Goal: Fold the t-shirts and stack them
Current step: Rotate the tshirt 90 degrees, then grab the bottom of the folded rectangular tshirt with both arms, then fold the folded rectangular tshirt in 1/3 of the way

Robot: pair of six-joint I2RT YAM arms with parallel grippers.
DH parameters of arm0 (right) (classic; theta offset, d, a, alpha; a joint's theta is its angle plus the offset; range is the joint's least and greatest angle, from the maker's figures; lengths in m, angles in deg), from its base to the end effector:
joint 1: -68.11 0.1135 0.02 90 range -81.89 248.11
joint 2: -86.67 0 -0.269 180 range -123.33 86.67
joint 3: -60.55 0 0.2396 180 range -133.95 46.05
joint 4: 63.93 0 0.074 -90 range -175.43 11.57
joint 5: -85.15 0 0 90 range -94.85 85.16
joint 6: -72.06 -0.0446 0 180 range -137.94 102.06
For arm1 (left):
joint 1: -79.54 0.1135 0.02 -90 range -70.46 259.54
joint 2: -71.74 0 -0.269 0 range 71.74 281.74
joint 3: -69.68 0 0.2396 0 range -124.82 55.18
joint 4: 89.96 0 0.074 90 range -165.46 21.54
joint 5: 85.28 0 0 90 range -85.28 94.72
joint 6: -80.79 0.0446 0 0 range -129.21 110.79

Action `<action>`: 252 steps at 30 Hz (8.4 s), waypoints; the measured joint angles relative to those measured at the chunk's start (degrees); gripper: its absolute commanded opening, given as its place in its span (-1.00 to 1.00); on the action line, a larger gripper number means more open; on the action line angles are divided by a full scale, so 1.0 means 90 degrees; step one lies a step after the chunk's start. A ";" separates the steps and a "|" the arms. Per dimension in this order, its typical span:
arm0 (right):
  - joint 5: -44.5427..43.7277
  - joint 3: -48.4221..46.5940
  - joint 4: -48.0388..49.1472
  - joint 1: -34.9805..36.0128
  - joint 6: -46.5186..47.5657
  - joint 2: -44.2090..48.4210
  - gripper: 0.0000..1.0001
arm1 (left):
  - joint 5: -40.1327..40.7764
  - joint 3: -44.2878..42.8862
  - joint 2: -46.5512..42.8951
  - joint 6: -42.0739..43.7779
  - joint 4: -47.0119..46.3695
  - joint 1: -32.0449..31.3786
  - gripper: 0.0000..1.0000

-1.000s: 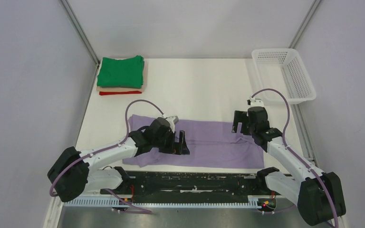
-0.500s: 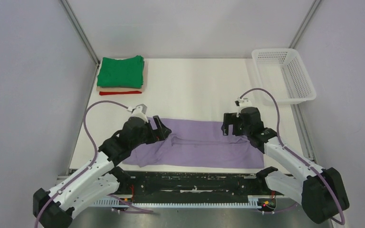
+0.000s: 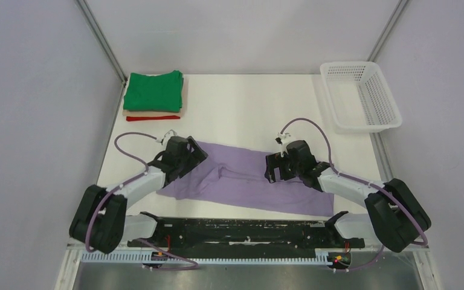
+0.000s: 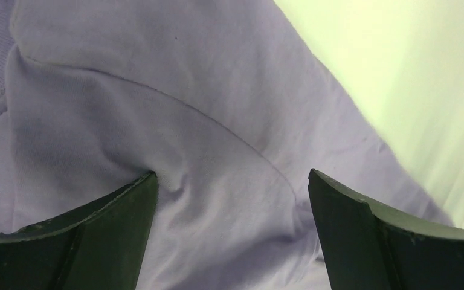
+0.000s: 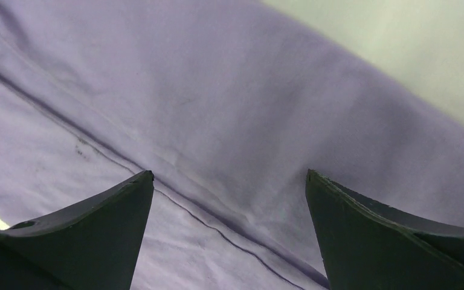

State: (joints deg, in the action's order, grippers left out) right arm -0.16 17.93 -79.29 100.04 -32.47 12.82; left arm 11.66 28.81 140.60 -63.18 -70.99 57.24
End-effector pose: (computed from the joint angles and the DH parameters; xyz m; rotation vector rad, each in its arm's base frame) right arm 0.1945 0.1255 0.1616 -0.4075 2.4005 0.4738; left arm 0.2012 -0.0767 0.1655 -0.7211 2.3289 -0.4772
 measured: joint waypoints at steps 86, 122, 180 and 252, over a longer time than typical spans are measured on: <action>0.0124 0.0928 -0.2681 0.0461 -0.0338 0.2574 -0.04 | -0.0449 -0.1205 0.0882 -0.0245 0.1593 -0.4697 0.53; 0.0537 0.1047 -0.3502 0.0461 -0.0442 0.3116 -0.77 | 0.0245 -0.1615 0.1673 -0.0940 0.2011 -0.5289 -0.96; -0.0648 -0.2123 -0.0070 -0.0580 -0.0408 -0.0721 -1.00 | 0.0724 -0.4306 0.2883 0.1800 0.1579 -0.1661 -0.96; 0.0661 -0.5095 0.0202 -0.1418 0.0391 -0.4692 0.11 | -0.0476 -0.5251 0.4954 0.2373 0.0678 -0.0070 -0.04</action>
State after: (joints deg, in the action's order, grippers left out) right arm 5.79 -27.93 -77.47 87.27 -28.95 -29.40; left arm 7.37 -18.45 185.19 -41.83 -64.89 56.60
